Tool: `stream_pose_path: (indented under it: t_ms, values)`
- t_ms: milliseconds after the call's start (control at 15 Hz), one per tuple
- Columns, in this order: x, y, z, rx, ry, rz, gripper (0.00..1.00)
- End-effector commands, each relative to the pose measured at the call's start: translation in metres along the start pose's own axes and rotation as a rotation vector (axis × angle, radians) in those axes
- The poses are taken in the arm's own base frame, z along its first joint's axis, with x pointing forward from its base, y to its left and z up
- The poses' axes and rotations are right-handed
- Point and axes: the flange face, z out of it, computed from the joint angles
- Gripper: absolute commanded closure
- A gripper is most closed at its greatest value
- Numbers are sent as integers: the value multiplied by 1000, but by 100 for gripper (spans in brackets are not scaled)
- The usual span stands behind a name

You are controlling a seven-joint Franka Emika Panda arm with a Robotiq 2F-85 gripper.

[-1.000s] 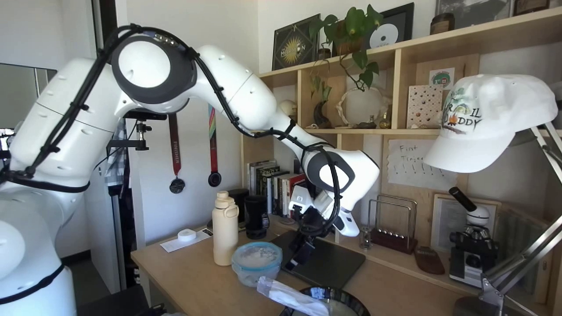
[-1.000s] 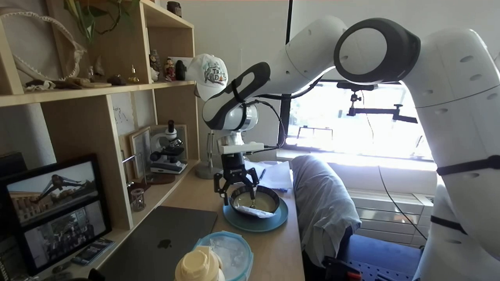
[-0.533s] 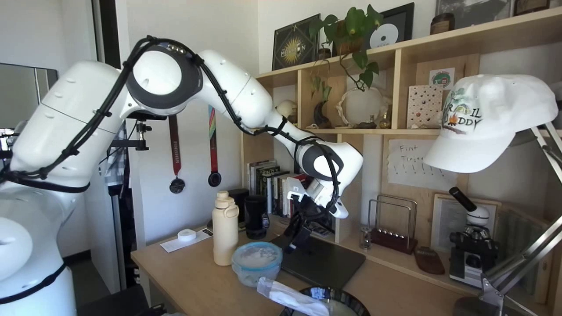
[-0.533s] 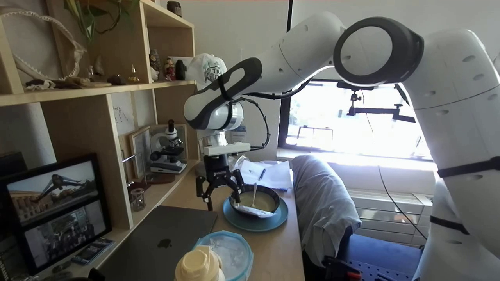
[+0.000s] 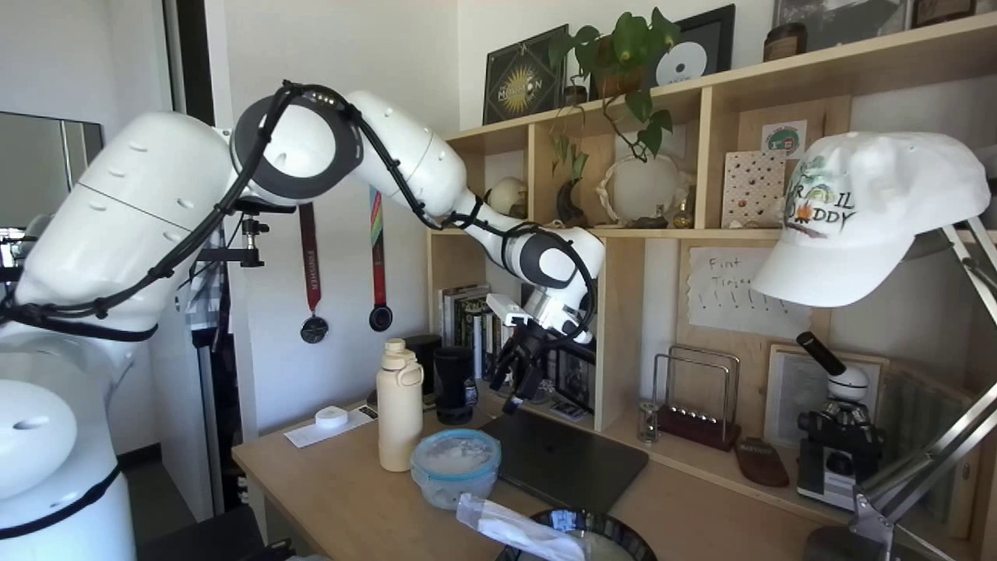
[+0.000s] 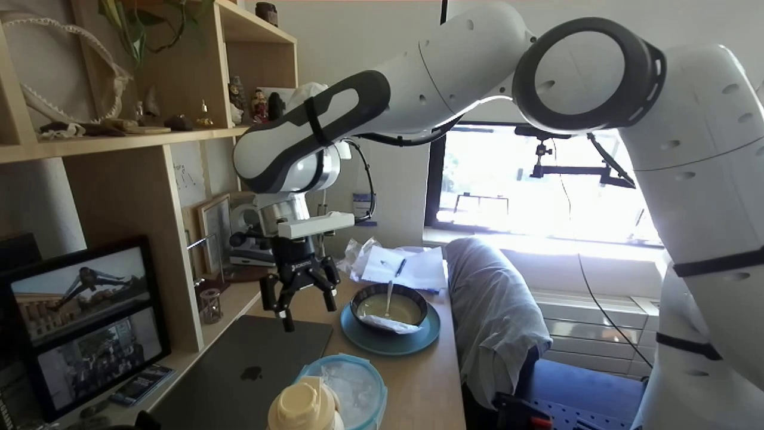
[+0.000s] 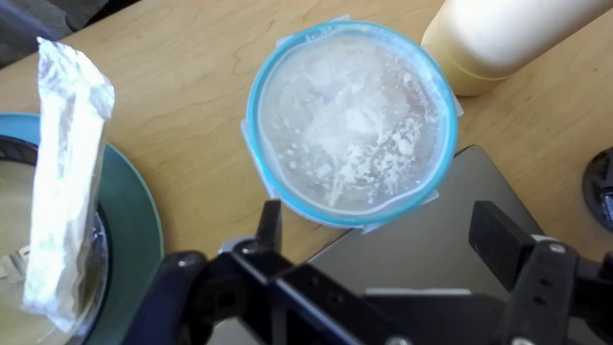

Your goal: Move the yellow bottle to the other side of the table, place the package in the black bowl, and move the black cup to the other side of the table

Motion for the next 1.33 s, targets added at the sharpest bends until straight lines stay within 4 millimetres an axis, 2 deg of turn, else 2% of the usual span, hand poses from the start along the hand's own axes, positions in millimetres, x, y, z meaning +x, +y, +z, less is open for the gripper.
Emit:
stream_pose_path:
  t_ms: [0, 400, 667, 800, 1000, 1267]
  values:
    - [-15, -51, -15, -82, 36, -157, 0]
    - [-36, -134, -21, -142, 114, -412, 0]
    - [-36, -177, -25, -107, 222, -530, 0]
    - [-31, -196, -20, -76, 262, -587, 0]
    - [-23, -220, -2, -35, 281, -669, 0]
    - [-16, -238, 22, 3, 242, -747, 0]
